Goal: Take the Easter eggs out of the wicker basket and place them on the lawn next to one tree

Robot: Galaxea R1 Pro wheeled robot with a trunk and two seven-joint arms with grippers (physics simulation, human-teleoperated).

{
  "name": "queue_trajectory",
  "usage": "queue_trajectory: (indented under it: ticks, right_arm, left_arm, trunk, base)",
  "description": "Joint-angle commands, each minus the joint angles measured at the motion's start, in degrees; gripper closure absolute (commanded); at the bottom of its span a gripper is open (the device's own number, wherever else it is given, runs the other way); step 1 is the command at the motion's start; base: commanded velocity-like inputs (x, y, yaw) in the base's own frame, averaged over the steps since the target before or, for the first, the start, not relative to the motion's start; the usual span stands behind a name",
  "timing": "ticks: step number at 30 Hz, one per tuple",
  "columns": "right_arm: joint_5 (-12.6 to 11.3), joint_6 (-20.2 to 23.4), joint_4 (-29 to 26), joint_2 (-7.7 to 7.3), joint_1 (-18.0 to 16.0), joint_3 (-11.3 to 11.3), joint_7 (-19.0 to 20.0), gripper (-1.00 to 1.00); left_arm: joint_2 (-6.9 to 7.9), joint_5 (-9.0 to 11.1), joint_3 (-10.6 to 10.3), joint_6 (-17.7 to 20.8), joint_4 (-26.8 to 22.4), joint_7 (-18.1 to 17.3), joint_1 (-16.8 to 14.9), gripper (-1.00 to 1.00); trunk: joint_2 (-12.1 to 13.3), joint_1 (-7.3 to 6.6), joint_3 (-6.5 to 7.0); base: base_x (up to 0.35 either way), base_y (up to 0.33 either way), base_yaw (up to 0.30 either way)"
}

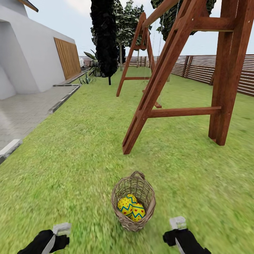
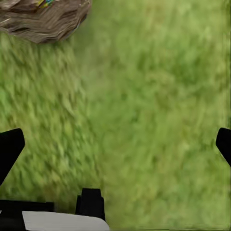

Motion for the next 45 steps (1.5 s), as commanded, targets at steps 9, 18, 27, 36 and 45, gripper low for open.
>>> queue_trajectory:
  ticks: [9,18,27,36,45]
  right_arm:
    - [-0.6,4.3,11.9,0.03,-17.0,-0.4,-6.5,-1.00]
    - [-3.2,4.6,8.0,0.24,-20.3,-1.5,-7.2,-1.00]
    - [-3.3,4.7,7.0,0.28,-20.3,-1.4,-7.3,-1.00]
    - [-3.4,4.7,6.9,0.24,-20.3,-1.6,-7.2,-1.00]
    - [-3.4,4.7,7.1,0.31,-20.3,-1.5,-7.2,-1.00]
  left_arm:
    - [-3.36,0.6,0.5,8.3,-0.5,0.2,-14.7,-1.00]
    - [-4.09,2.6,4.2,12.0,-1.8,-0.1,-17.6,-1.00]
    - [-7.75,2.7,4.3,12.2,-2.0,-0.1,-17.6,-1.00]
    - [-9.84,2.7,4.3,12.2,-2.0,0.1,-17.6,-1.00]
    - [-10.01,2.7,4.3,12.2,-1.9,0.1,-17.6,-1.00]
  trunk:
    - [0.0,0.00,-0.07]
    - [0.0,0.00,-0.07]
    - [0.0,0.00,-0.09]
    - [0.0,0.00,-0.42]
    - [0.0,0.00,-0.78]
  base:
    - [0.000,0.000,0.000]
    - [0.000,0.000,0.057]
    - [-0.143,-0.232,0.285]
    - [-0.018,-0.323,0.267]
    - [0.055,-0.324,0.240]
